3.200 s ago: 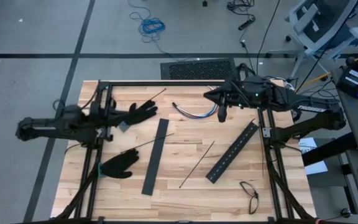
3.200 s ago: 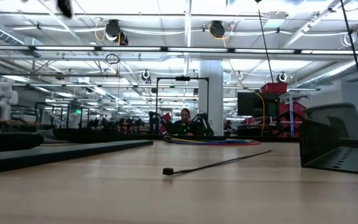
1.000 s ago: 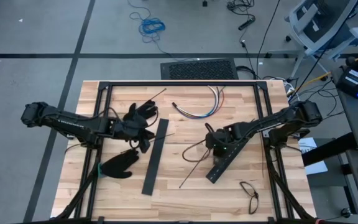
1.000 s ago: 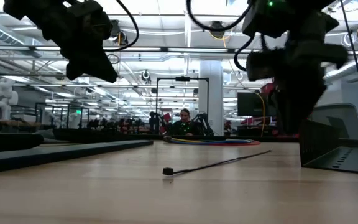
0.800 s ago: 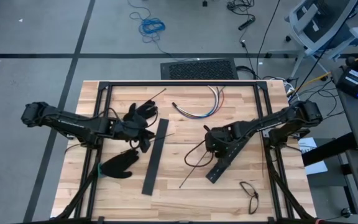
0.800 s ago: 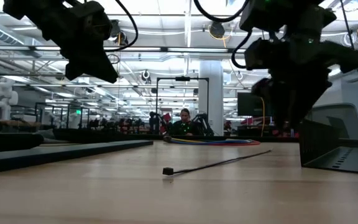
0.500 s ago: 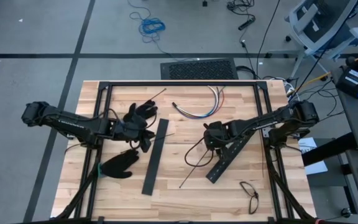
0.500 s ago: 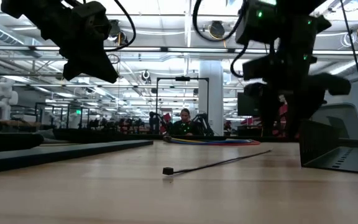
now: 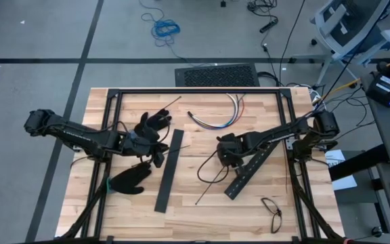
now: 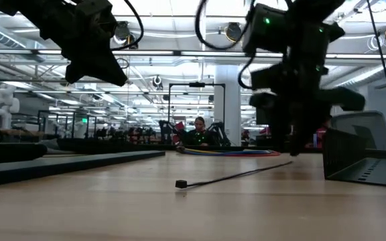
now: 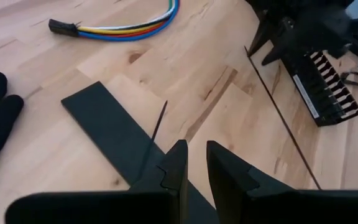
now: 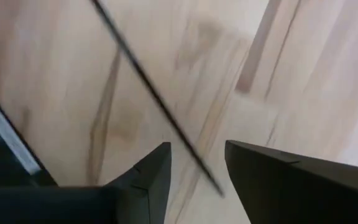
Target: Ziptie cables
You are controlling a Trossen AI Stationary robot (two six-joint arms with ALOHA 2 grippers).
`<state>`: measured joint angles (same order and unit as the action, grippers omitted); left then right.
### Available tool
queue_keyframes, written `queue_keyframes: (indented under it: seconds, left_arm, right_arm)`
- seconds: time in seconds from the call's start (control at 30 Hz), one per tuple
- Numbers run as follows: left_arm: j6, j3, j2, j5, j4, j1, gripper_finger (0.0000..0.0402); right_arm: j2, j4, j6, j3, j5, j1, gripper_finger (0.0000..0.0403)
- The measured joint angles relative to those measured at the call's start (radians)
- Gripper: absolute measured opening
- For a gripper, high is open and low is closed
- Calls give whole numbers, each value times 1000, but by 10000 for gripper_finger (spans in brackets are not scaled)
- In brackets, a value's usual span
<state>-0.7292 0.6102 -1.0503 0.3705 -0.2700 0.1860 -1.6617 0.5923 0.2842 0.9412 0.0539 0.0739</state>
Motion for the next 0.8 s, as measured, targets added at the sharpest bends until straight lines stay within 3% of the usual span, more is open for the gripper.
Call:
queue_keyframes:
  seconds: [0.3, 0.8]
  left_arm:
    - [-52, 0, -50, -3, 4, 8, 58]
    - [-80, 0, -180, -9, 161, 69, 58]
  right_arm:
    - [1, 21, -7, 17, -81, 9, 149]
    - [-106, -46, 24, 11, -90, 12, 146]
